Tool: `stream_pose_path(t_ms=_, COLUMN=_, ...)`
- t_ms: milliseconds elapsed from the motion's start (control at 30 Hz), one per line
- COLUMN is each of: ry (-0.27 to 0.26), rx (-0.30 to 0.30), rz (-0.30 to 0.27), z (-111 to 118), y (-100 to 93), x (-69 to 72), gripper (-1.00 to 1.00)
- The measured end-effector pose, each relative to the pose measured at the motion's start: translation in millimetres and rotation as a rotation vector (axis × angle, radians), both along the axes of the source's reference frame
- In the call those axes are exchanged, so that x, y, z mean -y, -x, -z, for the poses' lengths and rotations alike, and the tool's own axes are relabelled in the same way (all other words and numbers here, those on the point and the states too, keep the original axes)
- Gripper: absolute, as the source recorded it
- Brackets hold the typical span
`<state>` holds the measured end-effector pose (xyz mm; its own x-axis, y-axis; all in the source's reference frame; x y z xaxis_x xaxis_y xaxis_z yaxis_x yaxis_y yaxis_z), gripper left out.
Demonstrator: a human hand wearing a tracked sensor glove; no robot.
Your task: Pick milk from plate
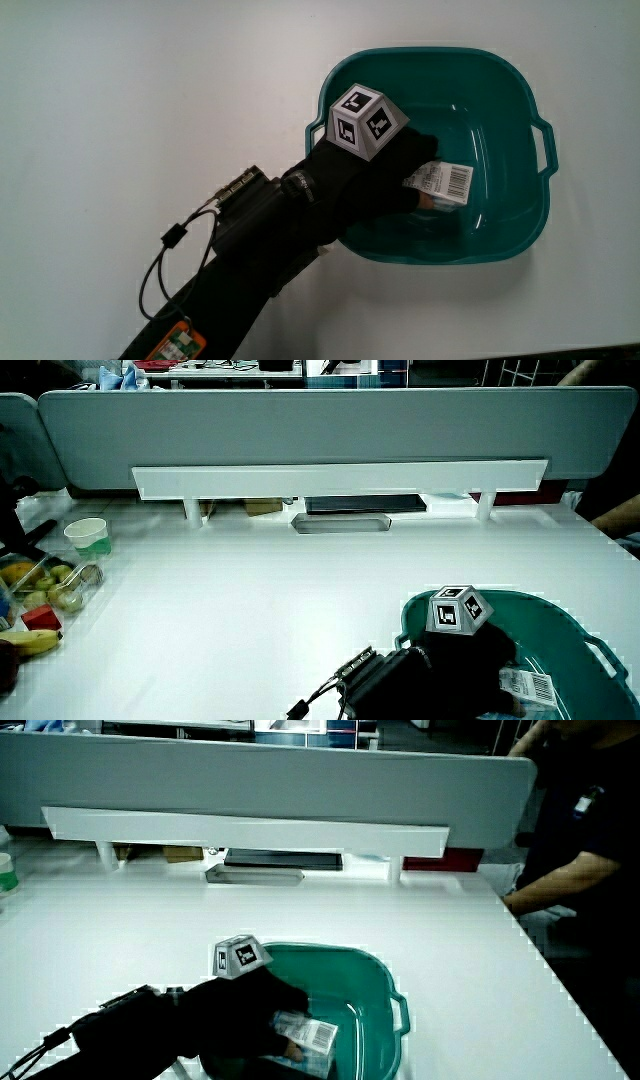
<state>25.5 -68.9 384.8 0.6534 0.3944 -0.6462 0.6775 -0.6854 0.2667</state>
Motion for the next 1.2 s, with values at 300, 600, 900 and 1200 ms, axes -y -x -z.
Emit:
stream_pose_path(t_ms=300, ry=-0.084, rx=-0.04, rz=-0.01, z=31, y=12.1, x=2.7, gripper=1.0)
stream_pose_path(t_ms=600, ry=-0.161, rx=-0.051, rz=0.019, z=52, y=38.2, x=4.8, gripper=1.0)
stream_pose_path(t_ms=900, ry=-0.236, rx=-0.098, rz=0.038, z=77, y=65.3, x=4.8, gripper=1.0)
stream_pose_path(t_ms=1200, ry=-0.356, rx=-0.042, rz=0.041, z=107, y=93.2, x=5.6, gripper=1.0)
